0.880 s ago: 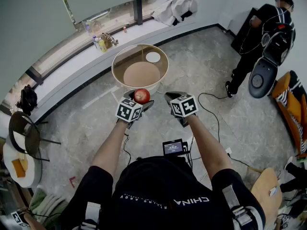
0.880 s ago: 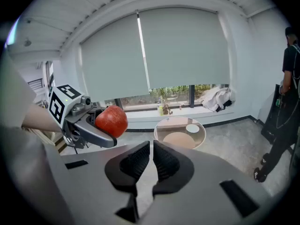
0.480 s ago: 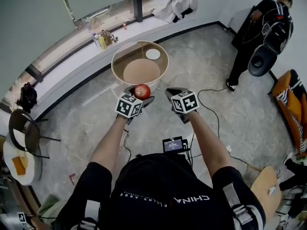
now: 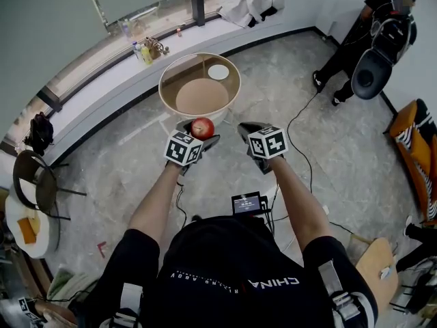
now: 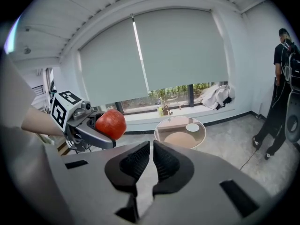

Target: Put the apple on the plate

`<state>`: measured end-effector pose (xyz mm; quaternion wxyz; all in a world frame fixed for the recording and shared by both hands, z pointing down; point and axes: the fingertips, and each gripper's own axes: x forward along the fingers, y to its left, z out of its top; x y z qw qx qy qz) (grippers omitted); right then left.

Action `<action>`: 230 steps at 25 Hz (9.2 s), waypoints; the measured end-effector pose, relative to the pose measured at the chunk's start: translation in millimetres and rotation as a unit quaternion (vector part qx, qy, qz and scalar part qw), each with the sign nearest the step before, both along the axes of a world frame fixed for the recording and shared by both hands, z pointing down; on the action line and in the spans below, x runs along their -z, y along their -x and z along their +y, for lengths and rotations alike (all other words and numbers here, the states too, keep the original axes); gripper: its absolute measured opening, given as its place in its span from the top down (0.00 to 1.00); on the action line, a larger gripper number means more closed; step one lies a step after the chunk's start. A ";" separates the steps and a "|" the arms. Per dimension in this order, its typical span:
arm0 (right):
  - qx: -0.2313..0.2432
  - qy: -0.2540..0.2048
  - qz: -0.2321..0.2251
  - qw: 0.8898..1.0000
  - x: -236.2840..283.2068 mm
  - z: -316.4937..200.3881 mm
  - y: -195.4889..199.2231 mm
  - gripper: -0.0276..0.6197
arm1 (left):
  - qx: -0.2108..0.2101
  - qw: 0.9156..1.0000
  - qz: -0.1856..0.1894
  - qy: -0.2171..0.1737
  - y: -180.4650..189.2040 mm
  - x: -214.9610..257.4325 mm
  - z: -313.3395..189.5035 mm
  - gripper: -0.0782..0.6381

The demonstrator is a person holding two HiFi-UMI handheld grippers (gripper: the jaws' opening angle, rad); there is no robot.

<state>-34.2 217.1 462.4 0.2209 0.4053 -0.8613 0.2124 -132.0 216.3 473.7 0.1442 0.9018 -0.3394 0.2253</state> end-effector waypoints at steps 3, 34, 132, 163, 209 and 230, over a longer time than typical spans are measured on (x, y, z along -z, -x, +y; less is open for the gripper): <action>0.005 0.004 -0.002 1.000 -4.6 -1.4 -9.1 0.88 | 0.004 1.000 0.001 0.001 -9.2 -1.9 -2.5 0.28; -0.013 0.047 -0.028 0.998 -67.4 -117.8 -58.7 0.88 | 0.050 0.998 -0.002 0.037 -37.7 -77.1 -123.2 0.28; -0.019 0.165 -0.051 0.985 -443.6 -777.5 -50.0 0.88 | 0.036 0.981 -0.140 0.130 -91.1 -514.2 -819.6 0.28; 0.037 0.176 -0.007 0.984 -230.7 -695.5 -57.4 0.88 | 0.136 0.978 -0.057 0.145 -42.0 -228.2 -702.4 0.28; 0.018 0.081 0.027 0.996 -76.6 -376.5 29.7 0.89 | 0.022 0.991 0.045 0.123 5.4 -89.7 -343.6 0.87; 0.070 0.039 0.038 0.996 -74.6 -305.5 -71.0 0.89 | 0.074 0.988 0.059 0.125 -91.2 -76.9 -276.9 0.87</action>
